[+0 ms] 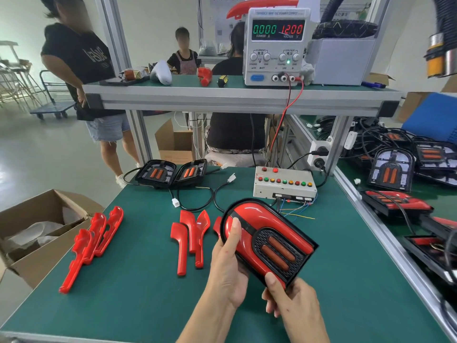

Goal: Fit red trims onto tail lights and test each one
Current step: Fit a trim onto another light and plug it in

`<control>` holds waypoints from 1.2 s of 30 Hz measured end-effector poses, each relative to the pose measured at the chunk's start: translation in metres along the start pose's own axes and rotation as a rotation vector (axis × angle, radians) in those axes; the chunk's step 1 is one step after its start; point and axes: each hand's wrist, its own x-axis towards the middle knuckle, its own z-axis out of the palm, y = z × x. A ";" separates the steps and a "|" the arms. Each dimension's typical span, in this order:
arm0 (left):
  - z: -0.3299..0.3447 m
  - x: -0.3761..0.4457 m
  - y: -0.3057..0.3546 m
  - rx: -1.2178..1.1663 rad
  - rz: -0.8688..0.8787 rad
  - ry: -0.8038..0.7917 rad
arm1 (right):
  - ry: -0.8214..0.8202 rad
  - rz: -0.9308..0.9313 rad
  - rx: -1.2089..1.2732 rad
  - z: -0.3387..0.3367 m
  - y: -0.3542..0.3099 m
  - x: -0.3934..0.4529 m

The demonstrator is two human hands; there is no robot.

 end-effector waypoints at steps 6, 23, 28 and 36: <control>-0.008 -0.002 -0.003 -0.047 0.068 -0.189 | 0.011 0.000 0.057 -0.003 0.003 0.004; -0.004 0.003 -0.013 0.241 0.198 -0.281 | 0.119 0.058 0.178 -0.003 0.004 0.010; -0.010 -0.003 -0.031 0.325 0.207 -0.250 | 0.116 0.041 0.107 0.001 -0.001 0.005; -0.006 -0.005 -0.024 0.292 0.183 -0.355 | 0.087 0.058 0.141 -0.010 0.004 0.002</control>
